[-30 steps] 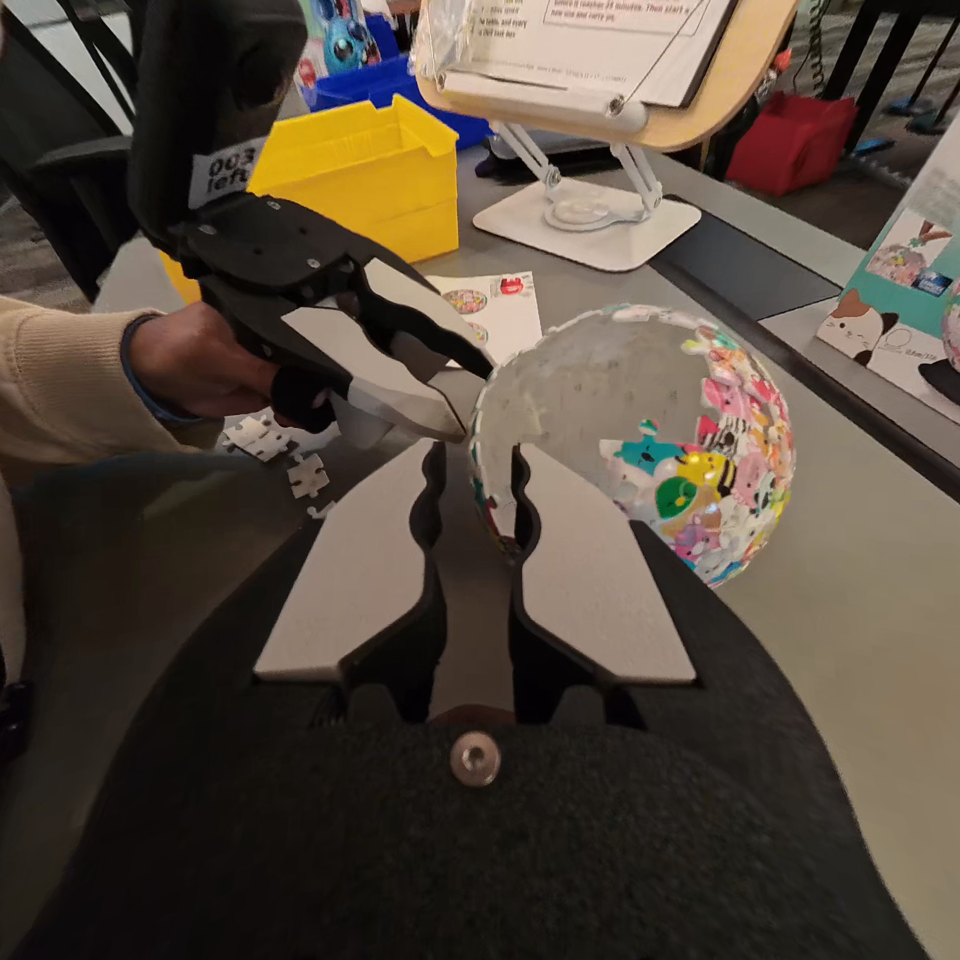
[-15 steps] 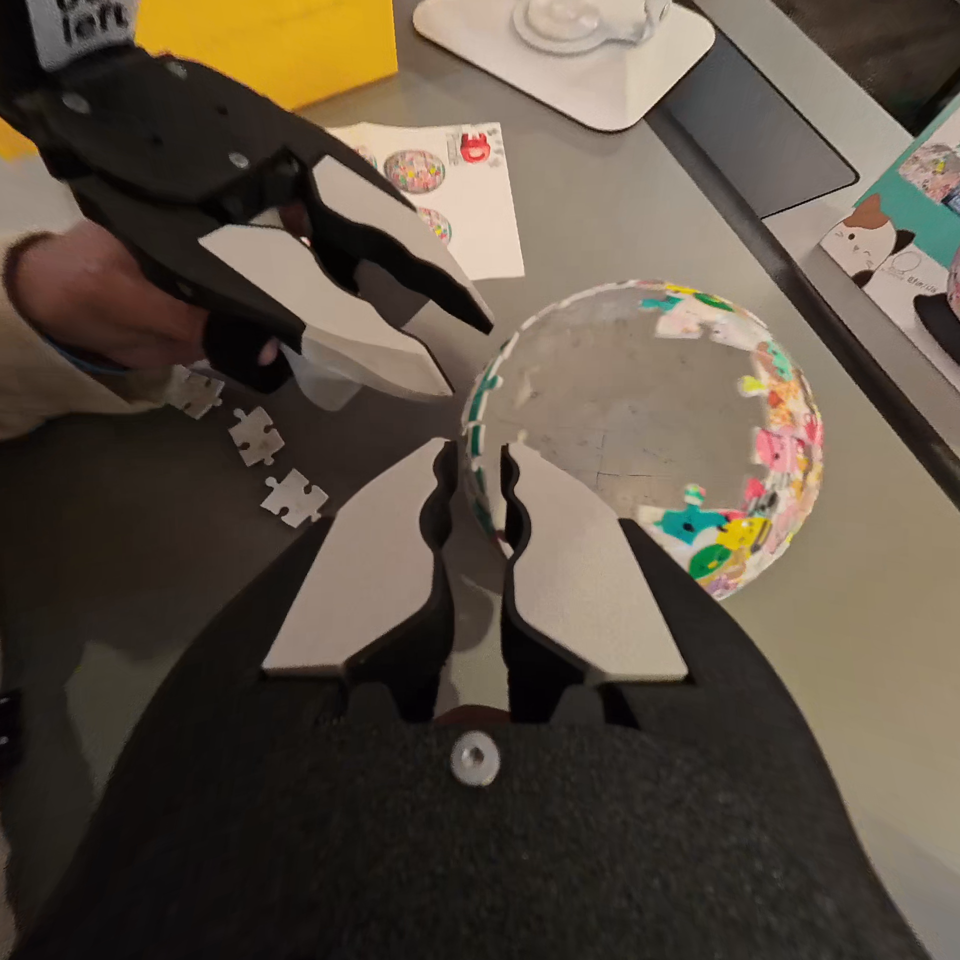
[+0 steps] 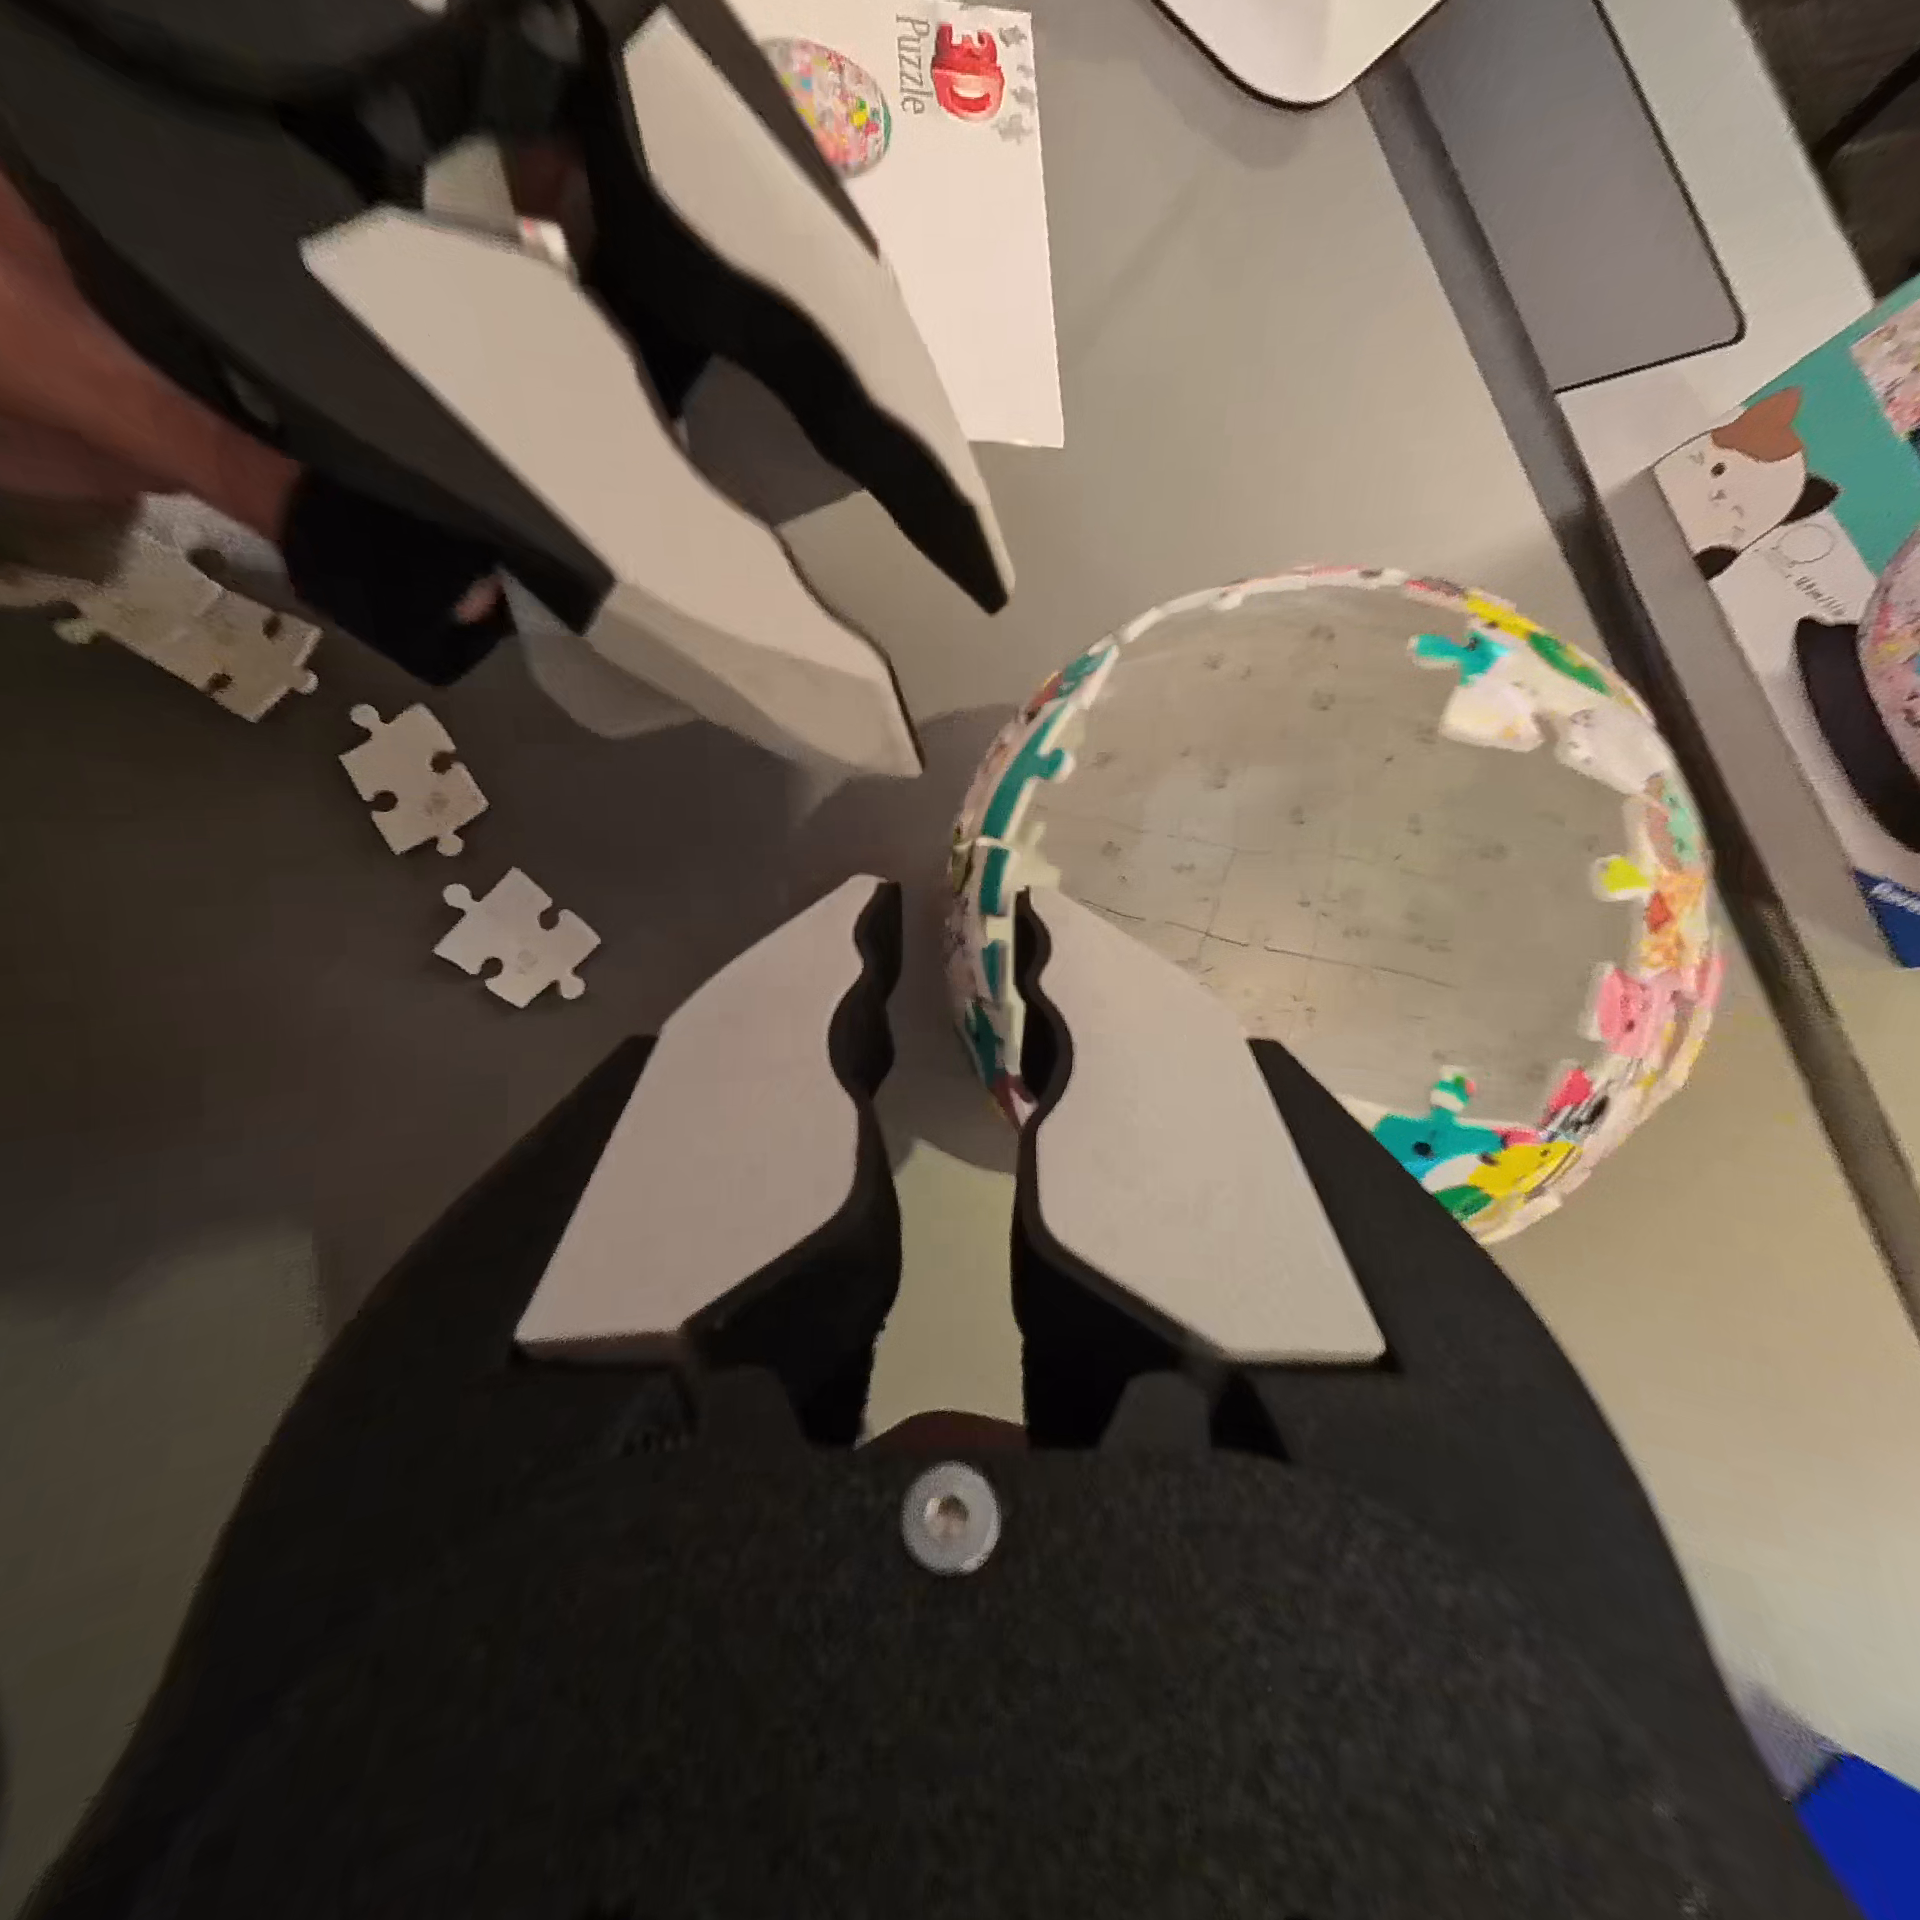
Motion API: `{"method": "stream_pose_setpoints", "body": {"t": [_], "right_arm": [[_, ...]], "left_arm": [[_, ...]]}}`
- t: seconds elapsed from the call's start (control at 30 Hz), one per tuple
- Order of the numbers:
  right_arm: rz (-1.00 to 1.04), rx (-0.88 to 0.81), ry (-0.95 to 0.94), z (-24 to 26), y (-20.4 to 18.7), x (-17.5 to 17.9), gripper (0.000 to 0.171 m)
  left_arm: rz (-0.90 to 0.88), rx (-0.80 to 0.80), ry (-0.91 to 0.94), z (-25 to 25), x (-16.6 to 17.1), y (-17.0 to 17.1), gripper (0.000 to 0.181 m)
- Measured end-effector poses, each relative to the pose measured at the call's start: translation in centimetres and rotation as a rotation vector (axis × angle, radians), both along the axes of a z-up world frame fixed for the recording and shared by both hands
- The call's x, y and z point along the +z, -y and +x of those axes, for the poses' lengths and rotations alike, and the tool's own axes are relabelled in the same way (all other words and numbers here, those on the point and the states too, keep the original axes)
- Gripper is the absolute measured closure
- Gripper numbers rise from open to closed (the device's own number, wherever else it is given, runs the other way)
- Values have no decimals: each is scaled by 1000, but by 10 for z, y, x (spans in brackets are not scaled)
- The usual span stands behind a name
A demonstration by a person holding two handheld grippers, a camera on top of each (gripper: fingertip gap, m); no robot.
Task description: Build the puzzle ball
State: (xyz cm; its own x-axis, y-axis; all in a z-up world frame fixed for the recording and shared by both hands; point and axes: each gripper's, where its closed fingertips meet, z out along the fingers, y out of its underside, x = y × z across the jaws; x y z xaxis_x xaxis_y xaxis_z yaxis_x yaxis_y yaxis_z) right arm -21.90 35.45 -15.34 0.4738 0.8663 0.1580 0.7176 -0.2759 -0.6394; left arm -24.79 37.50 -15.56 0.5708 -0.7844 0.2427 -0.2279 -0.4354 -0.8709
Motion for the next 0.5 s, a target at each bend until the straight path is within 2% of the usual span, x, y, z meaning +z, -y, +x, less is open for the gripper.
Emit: {"method": "stream_pose_setpoints", "body": {"t": [0.17,0.5], "right_arm": [[-90,-43,-32,0,-1,0,153],[58,-10,115,-2,0,-15,152]], "left_arm": [[22,-19,-34,5,-6,-3,138],[-26,-6,-12,1,-9,-4,138]]}}
